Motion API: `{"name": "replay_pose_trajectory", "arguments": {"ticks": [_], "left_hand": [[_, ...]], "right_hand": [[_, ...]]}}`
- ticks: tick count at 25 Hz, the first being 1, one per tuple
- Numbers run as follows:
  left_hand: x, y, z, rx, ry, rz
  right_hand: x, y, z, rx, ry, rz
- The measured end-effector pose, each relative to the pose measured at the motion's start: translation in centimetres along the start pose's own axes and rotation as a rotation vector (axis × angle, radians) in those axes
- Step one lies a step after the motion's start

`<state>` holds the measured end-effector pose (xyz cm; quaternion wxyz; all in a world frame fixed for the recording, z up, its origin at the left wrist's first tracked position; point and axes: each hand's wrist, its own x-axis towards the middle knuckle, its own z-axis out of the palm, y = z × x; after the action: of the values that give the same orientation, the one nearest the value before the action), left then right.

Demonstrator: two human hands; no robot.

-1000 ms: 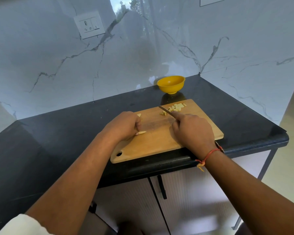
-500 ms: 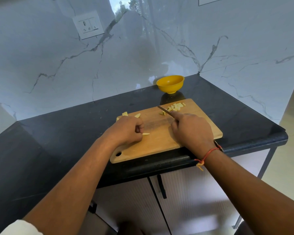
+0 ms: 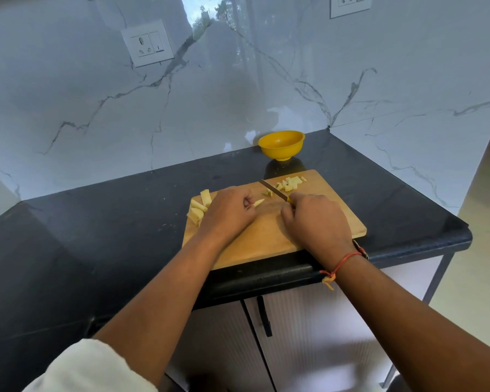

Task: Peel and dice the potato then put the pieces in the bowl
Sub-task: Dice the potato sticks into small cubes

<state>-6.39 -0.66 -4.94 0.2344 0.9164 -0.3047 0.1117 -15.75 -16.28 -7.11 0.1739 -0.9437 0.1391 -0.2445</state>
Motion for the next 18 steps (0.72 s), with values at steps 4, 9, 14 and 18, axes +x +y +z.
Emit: {"name": "replay_pose_trajectory", "arguments": {"ticks": [4,9,14,18], "left_hand": [[1.1,-0.4,1.6,0.081,0.098,0.028],[1.7,-0.9,2.3,0.087,0.169,-0.006],[1.9,-1.5,2.6,0.064,0.16,-0.021],[1.9,-1.7,2.8,0.051,0.153,-0.019]], "right_hand": [[0.3,-0.2,-0.2,-0.004,-0.048,-0.014],[0.5,-0.7,-1.0,0.0,-0.132,-0.014],[0.3,-2.0,-0.7,-0.068,-0.161,-0.031],[0.7,-2.5,-0.2,-0.113,-0.19,-0.026]]}}
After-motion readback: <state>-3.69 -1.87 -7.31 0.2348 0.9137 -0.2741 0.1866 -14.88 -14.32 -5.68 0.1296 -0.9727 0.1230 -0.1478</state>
